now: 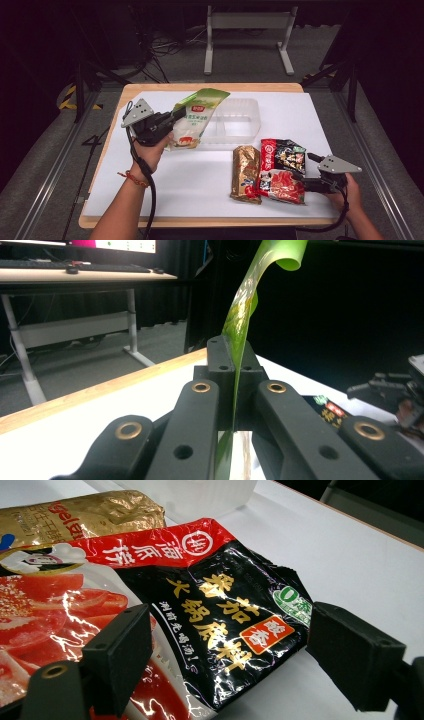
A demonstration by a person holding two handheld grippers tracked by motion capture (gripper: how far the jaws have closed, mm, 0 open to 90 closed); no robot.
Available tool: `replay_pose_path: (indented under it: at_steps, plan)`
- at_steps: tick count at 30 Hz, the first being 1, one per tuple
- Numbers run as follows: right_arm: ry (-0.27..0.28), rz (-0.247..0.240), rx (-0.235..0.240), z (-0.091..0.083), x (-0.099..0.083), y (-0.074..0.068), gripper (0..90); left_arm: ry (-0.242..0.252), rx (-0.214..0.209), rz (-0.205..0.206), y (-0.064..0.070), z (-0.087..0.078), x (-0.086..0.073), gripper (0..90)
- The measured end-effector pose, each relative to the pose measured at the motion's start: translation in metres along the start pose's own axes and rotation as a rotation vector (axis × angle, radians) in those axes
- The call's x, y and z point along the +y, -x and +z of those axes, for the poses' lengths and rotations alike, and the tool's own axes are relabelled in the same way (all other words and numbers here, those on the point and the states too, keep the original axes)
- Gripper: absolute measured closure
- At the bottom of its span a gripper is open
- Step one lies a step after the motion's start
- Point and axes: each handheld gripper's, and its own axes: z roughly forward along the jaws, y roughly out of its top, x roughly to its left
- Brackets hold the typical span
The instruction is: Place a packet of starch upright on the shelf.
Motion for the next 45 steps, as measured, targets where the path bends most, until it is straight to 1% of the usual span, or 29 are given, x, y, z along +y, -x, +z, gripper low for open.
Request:
replay_pose_path:
  at_steps: [2, 6, 9, 10, 12, 13, 14, 19, 20, 22, 26, 28, 31, 33, 35, 39, 41, 43, 45]
  plan:
    - [-0.001, -0.001, 0.0, 0.0, 0.0, 0.0, 18.5, 0.001, 0.001, 0.0, -0.001, 0.003, 0.001, 89.9]
    - [0.0, 0.003, 0.002, 0.0, 0.0, 0.0, 18.5, -0.002, 0.024, -0.023, -0.005, 0.017, 0.002, 89.9]
    - [0.0, 0.005, 0.0, 0.0, -0.001, 0.001, 18.5, 0.006, 0.036, -0.043, -0.009, 0.025, 0.003, 89.9]
    - [0.001, 0.006, 0.001, -0.001, -0.001, 0.001, 18.5, 0.003, 0.046, -0.04, -0.01, 0.027, 0.004, 89.9]
    - [0.003, 0.007, 0.003, -0.001, -0.001, 0.002, 18.5, 0.013, 0.055, -0.06, -0.012, 0.033, 0.005, 89.9]
    - [0.006, 0.011, 0.005, -0.001, -0.002, 0.003, 18.5, 0.012, 0.058, -0.062, -0.012, 0.037, 0.005, 89.9]
    - [0.005, 0.017, 0.006, -0.001, -0.002, 0.003, 18.5, 0.009, 0.068, -0.056, -0.013, 0.039, 0.006, 89.9]
    - [0.009, 0.018, 0.007, -0.002, -0.002, 0.004, 18.5, 0.008, 0.07, -0.051, -0.011, 0.053, 0.009, 89.9]
    - [0.01, 0.019, 0.007, -0.002, -0.002, 0.004, 18.5, 0.008, 0.07, -0.051, -0.011, 0.053, 0.009, 89.9]
    - [0.011, 0.019, 0.006, -0.002, -0.002, 0.004, 18.5, 0.003, 0.074, -0.047, -0.011, 0.058, 0.01, 89.9]
    - [0.014, 0.022, 0.005, -0.004, -0.002, 0.004, 18.5, 0.001, 0.081, -0.062, -0.015, 0.067, 0.009, 89.9]
    - [0.014, 0.02, 0.005, -0.005, -0.003, 0.003, 18.5, -0.001, 0.091, -0.053, -0.016, 0.072, 0.009, 89.9]
    - [0.017, 0.007, -0.005, -0.009, -0.004, 0.001, 18.4, 0.002, 0.096, -0.067, -0.019, 0.079, 0.007, 89.9]
    - [0.022, 0.011, -0.011, -0.013, -0.005, 0.001, 18.4, 0.008, 0.098, -0.071, -0.021, 0.082, 0.007, 89.8]
    - [0.021, 0.015, -0.022, -0.017, -0.007, 0.0, 18.4, -0.002, 0.093, -0.065, -0.023, 0.086, 0.007, 89.9]
    - [0.016, 0.026, -0.049, -0.029, -0.014, -0.002, 18.5, -0.004, 0.121, -0.043, -0.025, 0.094, 0.007, 89.9]
    - [0.012, 0.032, -0.051, -0.031, -0.015, -0.003, 18.5, -0.001, 0.127, -0.054, -0.027, 0.097, 0.007, 89.9]
    - [0.005, 0.036, -0.063, -0.036, -0.019, -0.004, 18.6, 0.003, 0.13, -0.051, -0.029, 0.101, 0.008, 89.8]
    - [0.001, 0.039, -0.072, -0.04, -0.022, -0.005, 18.6, 0.013, 0.132, -0.065, -0.03, 0.105, 0.008, 89.9]
